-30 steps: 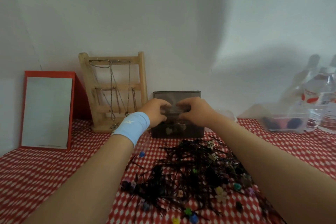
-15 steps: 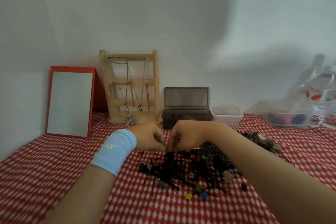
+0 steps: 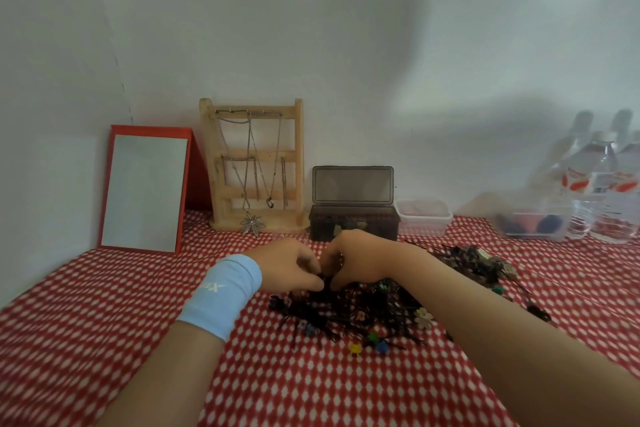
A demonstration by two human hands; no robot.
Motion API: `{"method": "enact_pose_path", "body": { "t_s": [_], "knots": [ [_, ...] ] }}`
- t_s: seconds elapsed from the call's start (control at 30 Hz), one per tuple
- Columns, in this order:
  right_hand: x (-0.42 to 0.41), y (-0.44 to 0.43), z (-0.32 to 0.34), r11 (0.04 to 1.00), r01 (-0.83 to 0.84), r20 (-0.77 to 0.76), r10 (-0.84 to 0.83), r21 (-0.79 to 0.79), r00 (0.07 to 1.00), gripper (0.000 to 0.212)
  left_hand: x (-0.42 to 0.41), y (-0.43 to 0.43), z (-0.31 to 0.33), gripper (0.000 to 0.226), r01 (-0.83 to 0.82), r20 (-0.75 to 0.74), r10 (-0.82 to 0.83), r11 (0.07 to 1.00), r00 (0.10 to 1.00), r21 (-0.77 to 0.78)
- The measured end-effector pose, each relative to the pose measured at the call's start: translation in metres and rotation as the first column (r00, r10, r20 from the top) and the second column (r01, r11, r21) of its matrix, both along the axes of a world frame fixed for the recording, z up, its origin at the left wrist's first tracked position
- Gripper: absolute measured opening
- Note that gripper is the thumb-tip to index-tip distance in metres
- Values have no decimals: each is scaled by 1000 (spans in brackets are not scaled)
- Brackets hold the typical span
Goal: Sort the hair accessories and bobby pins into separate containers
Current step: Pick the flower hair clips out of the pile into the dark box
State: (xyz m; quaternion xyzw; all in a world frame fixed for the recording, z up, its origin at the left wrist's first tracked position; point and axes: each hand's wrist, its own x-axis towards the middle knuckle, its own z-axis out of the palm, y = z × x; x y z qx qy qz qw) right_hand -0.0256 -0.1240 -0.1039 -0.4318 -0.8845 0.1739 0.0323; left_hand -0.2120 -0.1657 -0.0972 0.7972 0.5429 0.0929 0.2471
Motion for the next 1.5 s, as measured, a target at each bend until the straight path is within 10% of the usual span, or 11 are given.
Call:
{"method": "enact_pose_path", "body": {
  "t_s": [0.47,0.87,1.5],
  "knots": [
    [-9,1,14,996,90,-104,-87,23,991,30,-24,6,12,12,-143,164,141,990,976,0],
    [-75,-31,-1,993,-117,155,116,0,981,37,-51,-4,9,27,-210,-3,211,972,977,106],
    [11,27,20,982,171,-167,-181,-77,969,41,3,56,18,25,-206,137,176,947,975,246]
  ]
}}
